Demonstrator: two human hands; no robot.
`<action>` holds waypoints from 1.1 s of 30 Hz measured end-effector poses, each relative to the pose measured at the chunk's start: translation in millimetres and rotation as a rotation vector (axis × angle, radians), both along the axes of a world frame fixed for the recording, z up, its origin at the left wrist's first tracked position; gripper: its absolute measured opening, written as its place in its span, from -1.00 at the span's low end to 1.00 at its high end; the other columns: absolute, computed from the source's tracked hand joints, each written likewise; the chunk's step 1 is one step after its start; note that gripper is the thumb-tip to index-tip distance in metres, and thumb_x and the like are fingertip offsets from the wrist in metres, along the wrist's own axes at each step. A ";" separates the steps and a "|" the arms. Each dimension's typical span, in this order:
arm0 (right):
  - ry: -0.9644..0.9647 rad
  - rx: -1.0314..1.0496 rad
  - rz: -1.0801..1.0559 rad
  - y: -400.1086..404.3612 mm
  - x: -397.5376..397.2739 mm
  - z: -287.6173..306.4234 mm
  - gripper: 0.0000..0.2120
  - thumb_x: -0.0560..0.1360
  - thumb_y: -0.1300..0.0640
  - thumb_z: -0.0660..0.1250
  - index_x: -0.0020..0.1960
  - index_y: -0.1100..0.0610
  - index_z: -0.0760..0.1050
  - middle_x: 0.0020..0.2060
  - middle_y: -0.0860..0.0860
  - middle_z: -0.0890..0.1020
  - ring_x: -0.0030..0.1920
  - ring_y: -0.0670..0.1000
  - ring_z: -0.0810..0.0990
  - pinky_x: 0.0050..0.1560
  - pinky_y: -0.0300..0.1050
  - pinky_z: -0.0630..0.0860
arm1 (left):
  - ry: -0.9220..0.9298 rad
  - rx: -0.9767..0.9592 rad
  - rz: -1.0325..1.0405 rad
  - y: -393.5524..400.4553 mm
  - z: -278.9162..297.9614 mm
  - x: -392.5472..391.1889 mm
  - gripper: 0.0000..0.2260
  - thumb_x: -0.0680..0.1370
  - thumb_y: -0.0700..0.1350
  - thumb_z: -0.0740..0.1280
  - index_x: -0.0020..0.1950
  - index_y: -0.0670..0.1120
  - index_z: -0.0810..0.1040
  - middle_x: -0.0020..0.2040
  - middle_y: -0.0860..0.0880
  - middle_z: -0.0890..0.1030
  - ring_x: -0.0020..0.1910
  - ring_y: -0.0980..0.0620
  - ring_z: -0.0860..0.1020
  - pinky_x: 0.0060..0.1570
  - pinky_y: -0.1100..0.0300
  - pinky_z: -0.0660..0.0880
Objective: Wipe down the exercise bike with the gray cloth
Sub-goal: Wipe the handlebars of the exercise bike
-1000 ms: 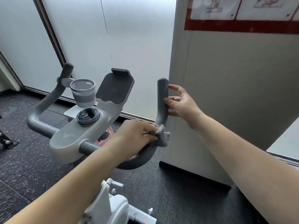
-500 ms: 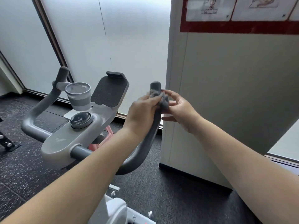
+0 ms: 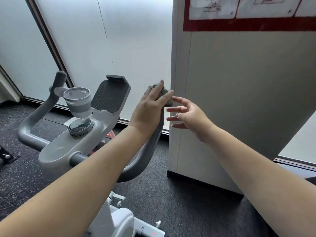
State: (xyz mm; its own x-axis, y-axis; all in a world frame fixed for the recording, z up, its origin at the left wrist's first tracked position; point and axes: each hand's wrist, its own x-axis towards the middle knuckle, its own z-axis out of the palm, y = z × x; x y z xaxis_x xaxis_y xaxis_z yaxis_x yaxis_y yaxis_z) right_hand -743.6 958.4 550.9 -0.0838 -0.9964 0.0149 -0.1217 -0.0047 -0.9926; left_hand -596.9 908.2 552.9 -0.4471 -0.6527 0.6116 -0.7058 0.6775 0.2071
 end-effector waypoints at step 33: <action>-0.008 -0.027 0.142 -1.9 7.5 0.4 -0.40 0.50 0.46 0.04 0.41 -0.04 0.32 0.08 -0.07 0.58 -0.10 -0.10 0.64 -0.12 -0.20 0.60 | -0.063 0.525 -0.207 53.0 2.0 53.1 -0.49 0.44 -0.50 0.20 0.16 0.01 0.61 0.31 0.10 0.47 0.23 0.10 0.49 0.13 0.51 0.34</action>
State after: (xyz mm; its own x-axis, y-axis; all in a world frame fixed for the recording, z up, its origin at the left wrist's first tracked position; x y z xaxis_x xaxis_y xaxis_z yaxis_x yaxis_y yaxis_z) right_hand -736.1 956.4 551.3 0.0578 -0.9974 0.0421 -0.1100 -0.0482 -0.9928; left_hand -543.8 961.2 554.9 -0.6234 -0.7568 0.1967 -0.5912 0.6208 0.5149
